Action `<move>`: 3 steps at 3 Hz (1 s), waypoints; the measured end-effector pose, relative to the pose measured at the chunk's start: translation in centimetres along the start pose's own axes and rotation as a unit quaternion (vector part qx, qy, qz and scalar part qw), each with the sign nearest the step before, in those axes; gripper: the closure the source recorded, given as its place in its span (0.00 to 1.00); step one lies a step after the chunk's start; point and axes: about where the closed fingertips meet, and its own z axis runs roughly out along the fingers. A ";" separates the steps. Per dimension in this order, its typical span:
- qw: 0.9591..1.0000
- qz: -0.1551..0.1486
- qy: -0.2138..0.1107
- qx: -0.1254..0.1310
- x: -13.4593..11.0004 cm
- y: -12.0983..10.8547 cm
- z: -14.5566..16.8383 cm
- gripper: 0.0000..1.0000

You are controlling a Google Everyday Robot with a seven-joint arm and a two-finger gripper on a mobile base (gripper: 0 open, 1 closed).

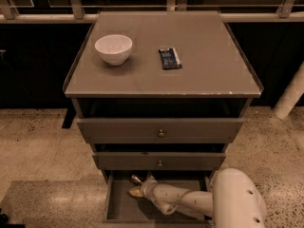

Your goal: Pick orange can from bottom drawer and place on counter

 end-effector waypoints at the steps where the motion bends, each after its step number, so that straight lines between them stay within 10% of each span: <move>1: 1.000 0.001 0.005 -0.001 0.3 -0.1 0.1 0.42; 3: 1.000 0.001 0.004 -0.001 0.3 -0.1 0.1 0.89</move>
Offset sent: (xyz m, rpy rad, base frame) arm 0.0005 -0.0019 -0.0029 -0.0036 0.0088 -0.0017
